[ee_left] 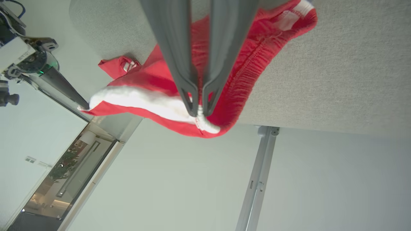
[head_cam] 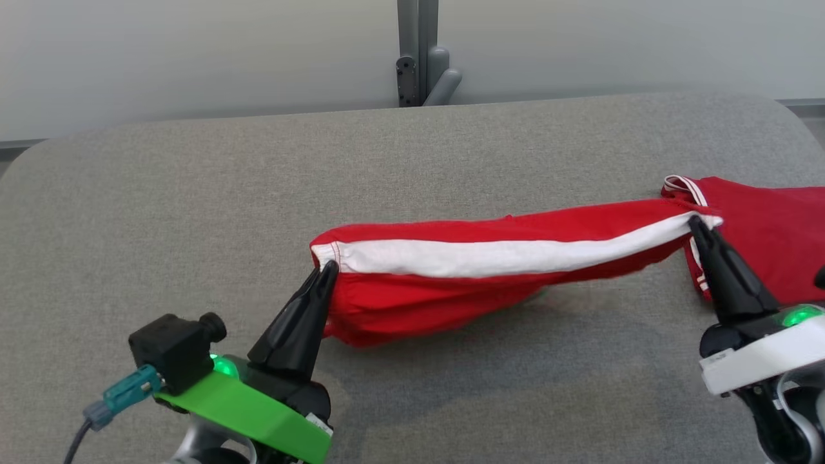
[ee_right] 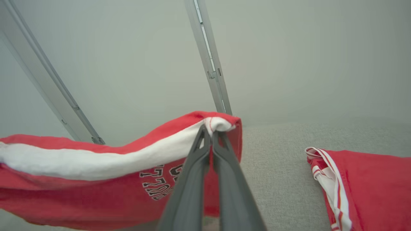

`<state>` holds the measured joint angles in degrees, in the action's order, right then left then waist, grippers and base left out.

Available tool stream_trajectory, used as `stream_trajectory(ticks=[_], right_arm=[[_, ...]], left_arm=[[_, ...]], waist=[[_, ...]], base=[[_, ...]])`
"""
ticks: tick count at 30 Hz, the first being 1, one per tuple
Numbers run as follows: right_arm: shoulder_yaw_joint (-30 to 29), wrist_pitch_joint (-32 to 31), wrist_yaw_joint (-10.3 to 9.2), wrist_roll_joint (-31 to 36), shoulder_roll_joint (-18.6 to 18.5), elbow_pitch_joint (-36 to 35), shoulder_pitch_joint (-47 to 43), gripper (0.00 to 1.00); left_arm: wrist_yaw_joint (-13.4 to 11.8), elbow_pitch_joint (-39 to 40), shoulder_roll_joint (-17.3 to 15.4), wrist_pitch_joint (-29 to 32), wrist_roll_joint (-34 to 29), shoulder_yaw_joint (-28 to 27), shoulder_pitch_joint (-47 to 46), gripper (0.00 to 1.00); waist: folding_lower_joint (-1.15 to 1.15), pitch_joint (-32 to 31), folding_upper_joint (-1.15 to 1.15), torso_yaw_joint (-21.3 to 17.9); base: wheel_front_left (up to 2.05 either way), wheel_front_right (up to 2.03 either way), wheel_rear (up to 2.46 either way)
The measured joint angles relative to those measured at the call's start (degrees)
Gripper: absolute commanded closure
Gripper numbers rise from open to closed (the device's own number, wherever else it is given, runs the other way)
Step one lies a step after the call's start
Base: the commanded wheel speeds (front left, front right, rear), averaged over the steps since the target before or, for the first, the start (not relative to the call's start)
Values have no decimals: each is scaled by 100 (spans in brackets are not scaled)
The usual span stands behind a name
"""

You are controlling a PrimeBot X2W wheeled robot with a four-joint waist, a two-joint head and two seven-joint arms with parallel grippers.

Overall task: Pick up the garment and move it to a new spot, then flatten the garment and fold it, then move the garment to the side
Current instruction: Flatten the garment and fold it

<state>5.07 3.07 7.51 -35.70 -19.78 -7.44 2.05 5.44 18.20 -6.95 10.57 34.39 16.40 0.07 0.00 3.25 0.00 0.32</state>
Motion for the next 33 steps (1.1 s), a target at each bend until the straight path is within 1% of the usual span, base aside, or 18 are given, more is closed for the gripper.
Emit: stream_trajectory(ticks=[3,7,10,13,16,18,20,22,23,24,26,29,31,33], right_arm=[[-363,-333,-1,-245,51,-724,-179,100],[-886,-617,-1,-626,221,-1555,-202,100],[-1148,-867,-2,-857,349,-1884,-31,100],[-1327,-1169,-2,-831,385,-1901,517,100],[-1389,-1488,-2,-624,450,-1513,1424,100],[-1390,-1710,-2,-447,537,-1179,2127,100],[-1408,-1906,-1,-235,633,-751,2941,100],[-1391,-2043,-1,232,662,-278,3795,100],[-1377,-2084,-2,555,856,248,4723,100],[-1339,-2059,-2,762,965,517,5189,100],[-1363,-1814,-1,1117,1222,1065,6060,100],[-1447,-1220,1,1585,1526,1871,7147,100],[-1422,-772,5,1738,1606,2351,7686,100],[-1295,-353,5,1852,1670,2788,7927,100]], left_arm=[[-51,485,-86,205,131,-46,30,100],[-88,1032,-105,435,320,-86,8,100],[-93,1284,-148,633,497,-155,-255,100],[-70,1315,-315,886,549,-311,-897,100],[-7,1071,-487,1159,609,-401,-1837,100],[14,705,-483,1327,784,-444,-2545,100],[22,181,-498,1470,839,-519,-3339,100],[62,-381,-515,1581,845,-526,-4157,100],[79,-1011,-536,1584,740,-521,-4992,100],[99,-1301,-548,1518,657,-522,-5408,100],[110,-1954,-534,1236,438,-577,-6169,100],[53,-2875,-439,370,51,-775,-7177,100],[10,-3416,-438,-304,-324,-798,-7695,100],[34,-3947,-424,-820,-460,-775,-7922,100]], waist=[[0,80,0,-9],[0,245,0,-21],[0,434,0,-27],[0,688,0,-27],[0,1006,0,-20],[0,1239,0,-6],[0,1485,0,17],[0,1735,0,45],[0,1989,0,72],[1,2117,0,85],[2,2356,0,103],[2,2685,0,111],[2,2880,0,100],[2,3054,0,78]], base=[[0,0,0],[0,0,0],[0,0,0],[0,0,0],[0,0,0],[0,0,0],[0,0,0],[0,0,0],[0,0,0],[0,0,0],[0,0,0],[0,0,0],[0,0,0],[0,0,0]])
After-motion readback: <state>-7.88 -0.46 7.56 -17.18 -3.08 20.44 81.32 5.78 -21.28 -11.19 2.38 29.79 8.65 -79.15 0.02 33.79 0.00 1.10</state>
